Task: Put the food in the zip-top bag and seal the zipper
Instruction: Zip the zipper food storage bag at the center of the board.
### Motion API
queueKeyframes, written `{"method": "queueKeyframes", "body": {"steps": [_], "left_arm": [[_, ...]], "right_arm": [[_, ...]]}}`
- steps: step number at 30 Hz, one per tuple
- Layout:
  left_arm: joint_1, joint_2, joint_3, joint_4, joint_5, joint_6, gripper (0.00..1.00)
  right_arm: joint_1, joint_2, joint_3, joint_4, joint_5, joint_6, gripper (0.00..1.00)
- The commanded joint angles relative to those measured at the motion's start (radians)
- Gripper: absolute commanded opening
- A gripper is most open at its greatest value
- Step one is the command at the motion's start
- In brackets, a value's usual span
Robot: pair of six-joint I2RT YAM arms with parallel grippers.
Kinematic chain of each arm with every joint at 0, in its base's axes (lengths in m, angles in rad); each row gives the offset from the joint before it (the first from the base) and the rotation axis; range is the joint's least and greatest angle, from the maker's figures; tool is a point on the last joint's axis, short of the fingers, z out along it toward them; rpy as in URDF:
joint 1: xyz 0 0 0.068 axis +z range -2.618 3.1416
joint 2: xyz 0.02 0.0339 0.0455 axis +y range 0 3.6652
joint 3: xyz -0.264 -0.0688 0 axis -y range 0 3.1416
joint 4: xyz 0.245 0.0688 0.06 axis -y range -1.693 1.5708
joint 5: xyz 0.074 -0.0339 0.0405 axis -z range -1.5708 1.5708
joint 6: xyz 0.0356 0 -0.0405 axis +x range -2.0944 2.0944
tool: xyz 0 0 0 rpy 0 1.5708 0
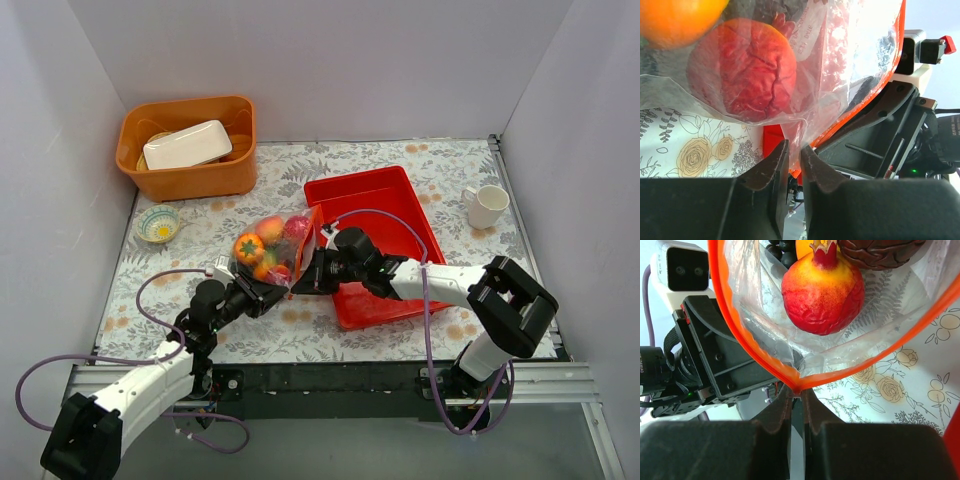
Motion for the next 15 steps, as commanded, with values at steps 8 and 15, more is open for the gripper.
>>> {"method": "queueKeyframes", "body": {"steps": [8, 15], "left_arm": [[-0.005, -0.052, -0.029, -0.01, 0.026, -0.293, 0.39], [-0.011, -0.055, -0.035, -0.018, 0.035, -0.292, 0.4]], "right_arm": [[-0.013, -0.038, -0.005, 0.073, 0.0, 0.005, 0.04], [-0.019, -0.041, -0.003, 0.074, 0.006, 0.007, 0.04]]}}
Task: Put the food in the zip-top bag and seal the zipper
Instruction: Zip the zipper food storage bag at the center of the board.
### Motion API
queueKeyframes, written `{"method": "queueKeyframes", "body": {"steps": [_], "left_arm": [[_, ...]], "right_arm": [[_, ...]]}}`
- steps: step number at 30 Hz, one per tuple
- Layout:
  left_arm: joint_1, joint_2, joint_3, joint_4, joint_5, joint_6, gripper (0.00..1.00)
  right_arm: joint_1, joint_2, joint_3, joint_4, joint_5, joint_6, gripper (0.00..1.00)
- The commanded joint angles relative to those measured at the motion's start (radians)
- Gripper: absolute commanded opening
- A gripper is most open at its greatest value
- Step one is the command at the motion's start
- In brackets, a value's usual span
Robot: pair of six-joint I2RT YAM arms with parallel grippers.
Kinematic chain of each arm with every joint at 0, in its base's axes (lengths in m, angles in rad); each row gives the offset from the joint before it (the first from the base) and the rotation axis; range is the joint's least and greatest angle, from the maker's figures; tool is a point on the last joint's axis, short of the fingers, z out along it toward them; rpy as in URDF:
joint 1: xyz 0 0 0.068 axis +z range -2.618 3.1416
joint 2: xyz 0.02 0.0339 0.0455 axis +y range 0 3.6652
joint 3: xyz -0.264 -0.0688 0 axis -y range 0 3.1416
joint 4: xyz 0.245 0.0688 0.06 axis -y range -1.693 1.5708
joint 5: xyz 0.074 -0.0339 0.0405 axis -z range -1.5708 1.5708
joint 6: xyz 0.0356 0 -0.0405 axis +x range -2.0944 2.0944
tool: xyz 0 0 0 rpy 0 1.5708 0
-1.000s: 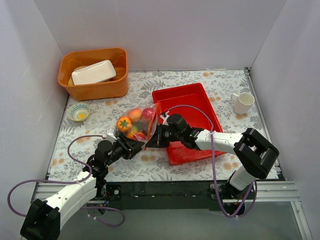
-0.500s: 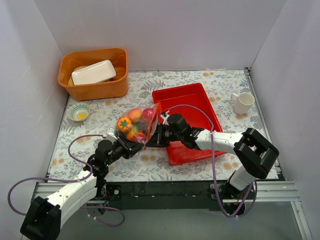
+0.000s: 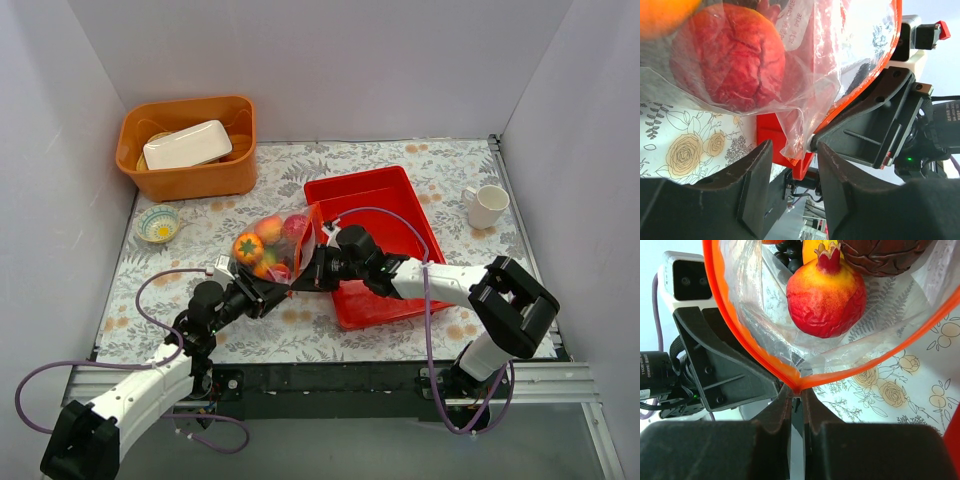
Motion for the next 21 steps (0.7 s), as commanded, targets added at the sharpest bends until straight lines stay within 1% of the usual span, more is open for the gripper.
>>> {"method": "queueKeyframes", "body": {"steps": [1, 4, 8, 14, 17, 19, 21], "left_arm": [[-0.01, -0.008, -0.03, -0.003, 0.016, -0.293, 0.36], [-0.012, 0.001, -0.027, 0.002, 0.011, -0.287, 0.28], [-0.013, 0.015, -0.036, 0.023, 0.005, -0.294, 0.22], [-0.013, 0.058, -0.026, 0.069, -0.006, -0.294, 0.18], [-0.015, 0.076, -0.019, 0.09, -0.012, -0.297, 0.15], [-0.013, 0.08, -0.016, 0.098, -0.015, -0.296, 0.09], [-0.015, 0.08, -0.015, 0.1, -0.019, -0.296, 0.0]], "right_arm": [[-0.008, -0.037, -0.003, 0.053, 0.01, 0.004, 0.04], [-0.015, -0.039, -0.003, 0.053, 0.01, 0.004, 0.04], [-0.016, -0.04, -0.003, 0.056, 0.003, 0.005, 0.04], [-0.018, -0.031, -0.001, 0.06, -0.016, 0.01, 0.04], [-0.018, -0.026, -0.004, 0.056, -0.023, 0.012, 0.03], [-0.018, -0.026, -0.006, 0.045, -0.029, 0.01, 0.03], [-0.018, -0.028, -0.004, 0.034, -0.026, 0.002, 0.03]]}}
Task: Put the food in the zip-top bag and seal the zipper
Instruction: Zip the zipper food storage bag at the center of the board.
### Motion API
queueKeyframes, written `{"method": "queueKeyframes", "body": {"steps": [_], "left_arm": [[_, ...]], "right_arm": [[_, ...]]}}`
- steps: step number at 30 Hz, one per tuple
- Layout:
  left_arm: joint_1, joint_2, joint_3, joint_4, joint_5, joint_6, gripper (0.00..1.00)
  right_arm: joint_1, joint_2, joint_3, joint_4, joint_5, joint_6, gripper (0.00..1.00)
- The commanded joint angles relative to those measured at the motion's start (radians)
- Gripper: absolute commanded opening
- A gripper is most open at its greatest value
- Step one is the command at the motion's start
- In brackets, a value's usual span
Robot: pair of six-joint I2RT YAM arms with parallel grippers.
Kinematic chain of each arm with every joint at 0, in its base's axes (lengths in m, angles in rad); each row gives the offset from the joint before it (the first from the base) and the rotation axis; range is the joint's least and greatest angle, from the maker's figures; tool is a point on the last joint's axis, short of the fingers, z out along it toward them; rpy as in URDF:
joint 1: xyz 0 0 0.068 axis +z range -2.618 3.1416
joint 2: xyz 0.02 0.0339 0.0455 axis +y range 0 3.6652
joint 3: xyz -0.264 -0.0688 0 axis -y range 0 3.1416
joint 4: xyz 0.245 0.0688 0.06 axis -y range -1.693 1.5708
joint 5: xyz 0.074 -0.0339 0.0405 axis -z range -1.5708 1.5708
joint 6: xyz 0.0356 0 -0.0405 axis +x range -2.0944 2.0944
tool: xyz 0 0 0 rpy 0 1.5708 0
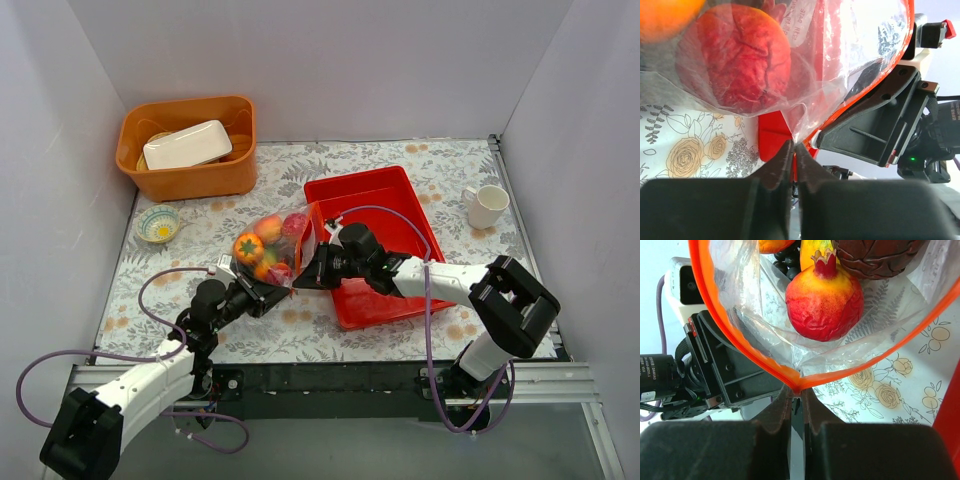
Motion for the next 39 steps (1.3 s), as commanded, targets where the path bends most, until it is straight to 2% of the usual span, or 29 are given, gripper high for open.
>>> {"method": "queueKeyframes", "body": {"steps": [1, 19, 39], "left_arm": [[-0.005, 0.002, -0.015, 0.032, -0.018, -0.294, 0.0], [-0.005, -0.1, -0.013, -0.122, -0.041, -0.254, 0.0], [-0.005, -0.106, -0.021, -0.195, -0.01, -0.226, 0.0]], "right_arm": [[-0.003, -0.027, -0.002, 0.032, -0.018, 0.0, 0.03], [-0.013, -0.026, 0.052, -0.073, 0.02, -0.063, 0.02], [-0.092, -0.033, 0.078, -0.047, 0.006, -0.084, 0.04]]}}
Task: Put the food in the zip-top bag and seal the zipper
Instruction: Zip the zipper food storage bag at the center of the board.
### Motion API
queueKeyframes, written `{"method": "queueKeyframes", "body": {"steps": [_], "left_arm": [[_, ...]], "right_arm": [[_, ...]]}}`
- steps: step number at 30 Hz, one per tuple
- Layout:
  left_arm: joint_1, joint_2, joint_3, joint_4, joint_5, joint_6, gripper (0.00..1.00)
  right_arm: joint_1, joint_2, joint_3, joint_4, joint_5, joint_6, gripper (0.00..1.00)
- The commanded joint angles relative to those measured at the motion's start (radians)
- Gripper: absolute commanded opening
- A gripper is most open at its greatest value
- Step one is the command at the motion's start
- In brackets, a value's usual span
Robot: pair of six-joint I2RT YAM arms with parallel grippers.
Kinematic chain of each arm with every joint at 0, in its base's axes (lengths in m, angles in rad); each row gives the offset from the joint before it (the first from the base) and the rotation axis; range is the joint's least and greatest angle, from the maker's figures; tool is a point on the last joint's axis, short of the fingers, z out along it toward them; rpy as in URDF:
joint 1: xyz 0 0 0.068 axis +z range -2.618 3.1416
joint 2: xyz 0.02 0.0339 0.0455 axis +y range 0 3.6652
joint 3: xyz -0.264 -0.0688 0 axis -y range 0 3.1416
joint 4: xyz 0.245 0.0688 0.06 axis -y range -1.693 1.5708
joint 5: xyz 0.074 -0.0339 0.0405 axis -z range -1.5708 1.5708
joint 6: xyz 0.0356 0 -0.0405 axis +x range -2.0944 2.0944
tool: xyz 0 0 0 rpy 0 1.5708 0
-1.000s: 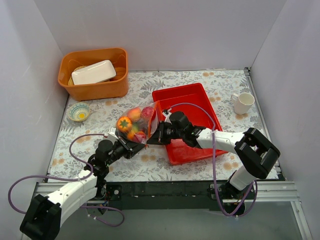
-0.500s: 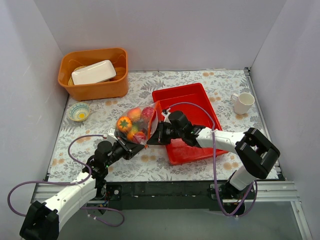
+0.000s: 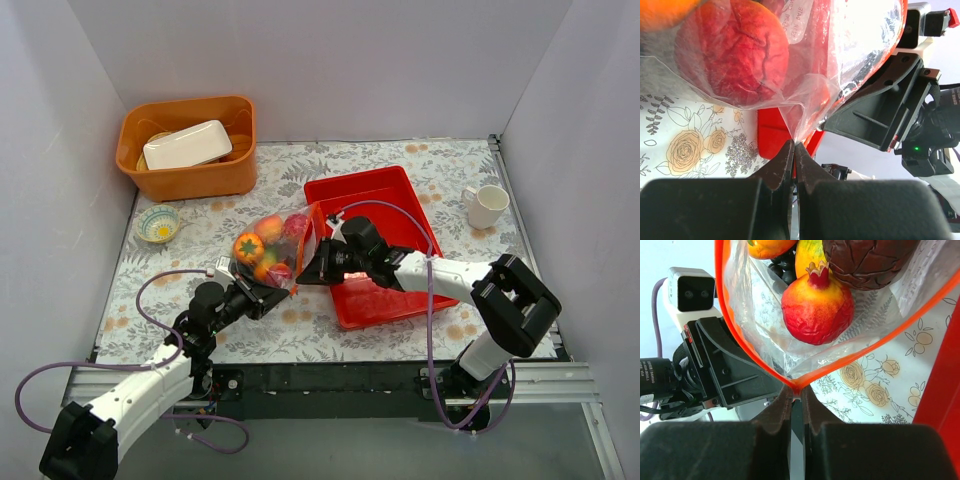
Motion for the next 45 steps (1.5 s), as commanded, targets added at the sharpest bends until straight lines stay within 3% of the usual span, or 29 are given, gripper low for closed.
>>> {"method": "queueKeyframes", "body": {"steps": [1, 22, 33, 45], "left_arm": [[-0.003, -0.031, -0.023, -0.106, 0.007, -0.224, 0.0], [-0.001, -0.179, 0.042, -0.351, -0.036, -0.181, 0.0], [-0.003, -0.18, 0.099, -0.42, -0.057, -0.134, 0.0], [-0.001, -0.105, 0.258, -0.577, -0.151, 0.069, 0.0]], "right_arm": [[-0.054, -0.033, 0.043, 0.027, 0.035, -0.027, 0.04], [-0.128, -0.034, 0.069, 0.015, 0.014, -0.053, 0.04], [-0.163, -0.013, 0.101, -0.005, -0.012, -0.081, 0.04], [-0.195, 0.022, 0.152, -0.042, -0.04, -0.127, 0.04]]}}
